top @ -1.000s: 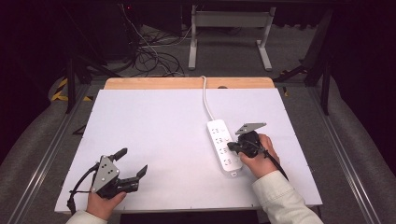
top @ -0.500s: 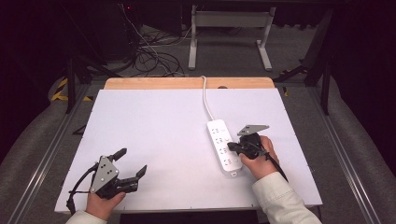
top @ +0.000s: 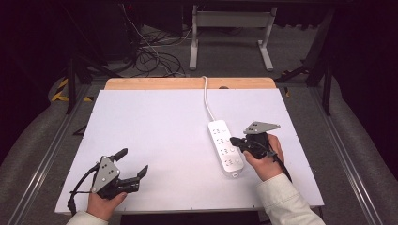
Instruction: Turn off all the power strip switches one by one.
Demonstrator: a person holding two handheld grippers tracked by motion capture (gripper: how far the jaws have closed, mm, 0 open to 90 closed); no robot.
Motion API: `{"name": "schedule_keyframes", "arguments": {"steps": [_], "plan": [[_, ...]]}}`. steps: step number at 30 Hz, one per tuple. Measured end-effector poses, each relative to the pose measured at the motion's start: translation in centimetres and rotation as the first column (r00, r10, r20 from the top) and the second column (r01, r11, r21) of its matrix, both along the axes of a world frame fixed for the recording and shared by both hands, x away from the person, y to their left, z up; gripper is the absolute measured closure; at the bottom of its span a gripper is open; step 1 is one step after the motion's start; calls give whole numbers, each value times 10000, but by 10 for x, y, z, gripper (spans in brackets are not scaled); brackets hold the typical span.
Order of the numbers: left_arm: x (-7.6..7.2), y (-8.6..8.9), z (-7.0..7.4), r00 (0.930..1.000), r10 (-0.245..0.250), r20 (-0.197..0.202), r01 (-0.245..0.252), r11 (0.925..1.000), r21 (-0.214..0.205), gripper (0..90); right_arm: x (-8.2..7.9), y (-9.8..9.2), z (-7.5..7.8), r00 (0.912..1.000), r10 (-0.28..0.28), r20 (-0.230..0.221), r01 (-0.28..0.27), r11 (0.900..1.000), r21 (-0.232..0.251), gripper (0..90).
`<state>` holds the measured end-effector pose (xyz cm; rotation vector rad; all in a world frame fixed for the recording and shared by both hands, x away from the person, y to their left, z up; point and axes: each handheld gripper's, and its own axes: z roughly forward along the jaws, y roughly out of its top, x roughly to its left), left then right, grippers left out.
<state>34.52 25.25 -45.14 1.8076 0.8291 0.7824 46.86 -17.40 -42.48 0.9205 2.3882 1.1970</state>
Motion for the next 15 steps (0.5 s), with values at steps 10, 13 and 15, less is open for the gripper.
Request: {"name": "schedule_keyframes", "arguments": {"steps": [10,13,15], "plan": [[-1,0,0,10000,18,-35,-18,9999,-124,153,-11,-5,3,9998,101,-148,-103,9999,-135,900],[-1,0,0,10000,27,-46,-28,9999,-107,153,-21,-9,5,9999,71,-119,-73,9998,-189,900],[-1,0,0,10000,28,-48,-29,9999,-126,153,-24,-10,4,9999,66,-155,-70,9997,-249,900]]}}
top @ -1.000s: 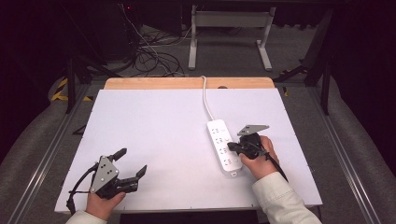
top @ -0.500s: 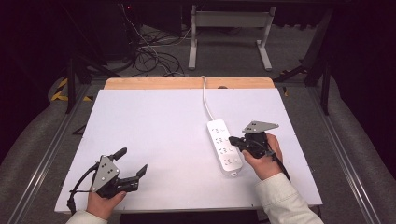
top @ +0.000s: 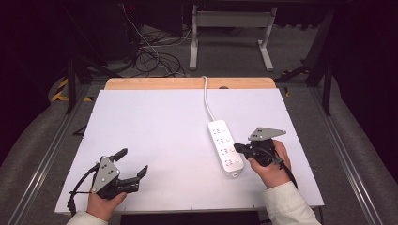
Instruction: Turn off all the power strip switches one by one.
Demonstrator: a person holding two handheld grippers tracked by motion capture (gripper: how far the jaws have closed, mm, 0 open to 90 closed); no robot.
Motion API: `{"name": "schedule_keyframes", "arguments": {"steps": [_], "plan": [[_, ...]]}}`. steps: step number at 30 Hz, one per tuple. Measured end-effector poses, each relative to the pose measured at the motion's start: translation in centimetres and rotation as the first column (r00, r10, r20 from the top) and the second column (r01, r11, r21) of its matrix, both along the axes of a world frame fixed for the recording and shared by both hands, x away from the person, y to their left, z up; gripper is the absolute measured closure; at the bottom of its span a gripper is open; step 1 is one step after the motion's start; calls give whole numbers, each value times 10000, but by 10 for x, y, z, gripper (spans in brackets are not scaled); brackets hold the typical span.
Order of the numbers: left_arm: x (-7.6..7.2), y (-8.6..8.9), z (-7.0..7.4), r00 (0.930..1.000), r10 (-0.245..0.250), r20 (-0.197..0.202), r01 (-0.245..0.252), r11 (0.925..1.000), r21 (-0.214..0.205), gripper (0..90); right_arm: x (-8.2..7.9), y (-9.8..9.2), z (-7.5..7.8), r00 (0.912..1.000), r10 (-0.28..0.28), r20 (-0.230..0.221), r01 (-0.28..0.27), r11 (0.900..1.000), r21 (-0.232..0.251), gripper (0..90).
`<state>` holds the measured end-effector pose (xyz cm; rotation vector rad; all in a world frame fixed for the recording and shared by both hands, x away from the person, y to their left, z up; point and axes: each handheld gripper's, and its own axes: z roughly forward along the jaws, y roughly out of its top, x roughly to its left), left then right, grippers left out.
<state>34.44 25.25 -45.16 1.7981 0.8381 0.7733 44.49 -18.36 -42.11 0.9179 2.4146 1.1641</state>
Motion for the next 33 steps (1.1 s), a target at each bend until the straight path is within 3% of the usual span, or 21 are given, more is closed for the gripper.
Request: {"name": "schedule_keyframes", "arguments": {"steps": [4,8,17,33], "plan": [[0,0,0,10000,-18,26,18,10000,41,153,-7,2,-10,9991,233,-365,-249,9987,-446,900],[0,0,0,10000,-18,18,18,10000,15,153,-5,0,-19,9977,192,-653,-230,9980,-584,900],[0,0,0,10000,-33,17,33,10000,13,153,-2,-1,-28,9963,122,-849,-188,9968,-780,900],[0,0,0,10000,-31,29,31,10000,36,153,-1,-1,-35,9933,167,-1146,-250,9971,-717,900]]}}
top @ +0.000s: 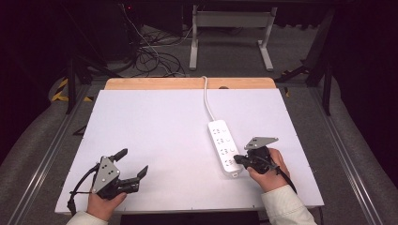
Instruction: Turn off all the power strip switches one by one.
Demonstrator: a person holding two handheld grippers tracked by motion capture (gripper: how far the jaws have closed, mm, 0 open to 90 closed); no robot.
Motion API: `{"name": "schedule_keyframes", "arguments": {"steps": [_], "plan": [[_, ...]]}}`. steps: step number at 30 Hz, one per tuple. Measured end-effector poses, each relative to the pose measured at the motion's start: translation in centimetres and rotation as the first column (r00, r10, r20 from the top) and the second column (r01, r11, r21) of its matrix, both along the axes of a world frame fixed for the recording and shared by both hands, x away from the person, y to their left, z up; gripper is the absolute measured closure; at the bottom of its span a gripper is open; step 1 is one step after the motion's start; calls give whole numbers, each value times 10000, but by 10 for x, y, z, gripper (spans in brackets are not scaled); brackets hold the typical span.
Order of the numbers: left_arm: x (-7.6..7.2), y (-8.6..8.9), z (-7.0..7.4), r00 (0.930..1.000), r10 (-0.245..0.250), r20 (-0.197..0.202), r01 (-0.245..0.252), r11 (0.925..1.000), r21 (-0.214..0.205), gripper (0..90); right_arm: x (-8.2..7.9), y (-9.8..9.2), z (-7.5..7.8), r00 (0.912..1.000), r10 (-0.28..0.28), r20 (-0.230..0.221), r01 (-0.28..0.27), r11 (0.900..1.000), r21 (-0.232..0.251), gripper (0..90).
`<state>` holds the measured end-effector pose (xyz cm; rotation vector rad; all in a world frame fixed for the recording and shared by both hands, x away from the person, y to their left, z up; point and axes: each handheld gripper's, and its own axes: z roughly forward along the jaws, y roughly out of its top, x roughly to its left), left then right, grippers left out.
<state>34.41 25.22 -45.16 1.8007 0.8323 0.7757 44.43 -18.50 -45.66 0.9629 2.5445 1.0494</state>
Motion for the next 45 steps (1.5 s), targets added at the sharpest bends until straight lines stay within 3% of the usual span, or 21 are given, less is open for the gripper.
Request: {"name": "schedule_keyframes", "arguments": {"steps": [10,18,25,28,29,30,31,32,33,38,41,43,45], "plan": [[0,0,0,10000,-18,-10,18,10000,29,153,2,1,1,9997,-152,-186,153,9999,23,900],[0,0,0,10000,-16,-7,16,10000,35,153,6,-3,-1,9985,-388,-392,403,9984,392,900],[-1,0,0,10000,-38,-8,38,10000,31,153,7,-1,-2,9985,-499,-229,505,9983,274,900],[0,0,0,10000,-3,1,3,10000,-7,153,0,0,0,9992,-114,380,102,9995,314,900],[0,1,0,10000,-7,2,7,10000,-7,153,-4,-2,3,9967,-73,808,13,9973,739,900],[1,1,0,10000,-8,-2,8,10000,-2,153,-7,-4,8,9933,5,1153,-157,9913,1304,883],[1,0,0,10000,-5,-7,5,10000,-2,153,-10,-6,15,9871,20,1604,-293,9853,1683,766],[1,0,1,10000,5,-3,-5,10000,-12,153,-12,-8,20,9772,-71,2120,-354,9800,1960,713],[1,0,1,10000,7,-1,-7,10000,-30,153,-14,-9,24,9723,-85,2337,-428,9760,2137,704],[-3,2,3,10000,23,88,-23,10000,-47,150,-19,-18,30,9622,324,2706,-860,9782,1888,564],[-4,4,5,9999,84,130,-82,9998,-154,147,-24,-29,33,9530,-176,3024,-411,9815,1868,328],[-3,6,5,10000,76,55,-76,9999,-113,142,-28,-37,34,9603,-684,2703,169,9820,1883,268],[-3,7,5,10000,98,4,-98,9999,-82,136,-31,-44,32,9601,-892,2652,362,9795,1983,227]]}}
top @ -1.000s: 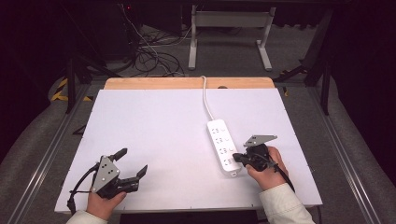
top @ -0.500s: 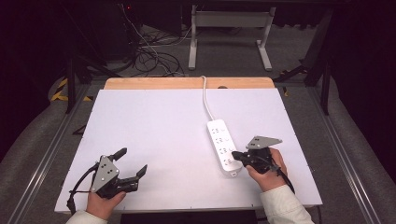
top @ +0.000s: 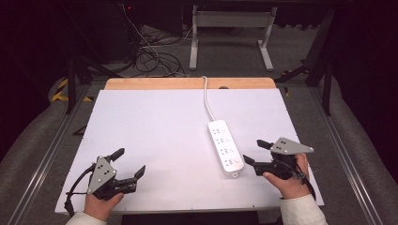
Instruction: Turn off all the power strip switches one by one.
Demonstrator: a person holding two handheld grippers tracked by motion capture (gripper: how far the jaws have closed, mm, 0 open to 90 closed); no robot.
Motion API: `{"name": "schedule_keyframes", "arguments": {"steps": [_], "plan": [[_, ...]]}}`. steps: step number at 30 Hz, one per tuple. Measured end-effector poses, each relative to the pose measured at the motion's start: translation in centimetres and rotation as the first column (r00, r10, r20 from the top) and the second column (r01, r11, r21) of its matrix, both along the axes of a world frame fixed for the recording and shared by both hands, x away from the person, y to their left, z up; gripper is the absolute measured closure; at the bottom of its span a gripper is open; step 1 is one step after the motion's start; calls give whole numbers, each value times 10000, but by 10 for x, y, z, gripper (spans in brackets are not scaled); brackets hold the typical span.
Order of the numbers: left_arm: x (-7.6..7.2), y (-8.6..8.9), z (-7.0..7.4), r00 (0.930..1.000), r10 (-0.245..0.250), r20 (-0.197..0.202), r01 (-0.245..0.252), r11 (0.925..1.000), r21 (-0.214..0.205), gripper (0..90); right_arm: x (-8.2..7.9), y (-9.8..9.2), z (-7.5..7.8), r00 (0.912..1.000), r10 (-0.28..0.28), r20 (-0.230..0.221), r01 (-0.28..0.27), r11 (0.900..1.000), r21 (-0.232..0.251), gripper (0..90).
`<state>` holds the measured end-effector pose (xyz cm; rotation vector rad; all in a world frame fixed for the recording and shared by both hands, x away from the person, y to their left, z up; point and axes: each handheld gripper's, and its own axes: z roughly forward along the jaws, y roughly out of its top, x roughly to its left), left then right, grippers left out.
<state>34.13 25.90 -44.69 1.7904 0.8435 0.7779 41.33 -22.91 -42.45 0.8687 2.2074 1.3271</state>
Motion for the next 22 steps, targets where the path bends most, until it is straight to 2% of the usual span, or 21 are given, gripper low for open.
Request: {"name": "schedule_keyframes", "arguments": {"steps": [5,9,13,17,18,20,22], "plan": [[-2,3,1,10000,74,-5,-74,10000,40,129,-5,-15,-14,9999,30,-149,-24,9993,374,186],[-4,7,0,9999,77,-150,-74,9999,155,125,-9,-26,-31,9999,131,-64,-128,9990,425,165],[-6,11,-1,9997,97,-228,-94,9998,147,123,-12,-37,-43,9998,192,-108,-185,9979,618,153],[-6,16,-2,9994,113,-335,-115,9999,-52,121,-14,-38,-55,9996,221,-188,-215,9993,304,153],[-5,17,-3,9990,149,-418,-161,9994,-293,121,-14,-37,-56,9994,276,-196,-273,9995,156,151],[-4,20,-2,9990,211,-398,-222,9993,-289,121,-14,-36,-56,9992,390,-56,-390,9992,-28,146],[-3,21,-3,9992,224,-318,-231,9995,-221,121,-14,-36,-55,9993,363,133,-364,9993,34,143]]}}
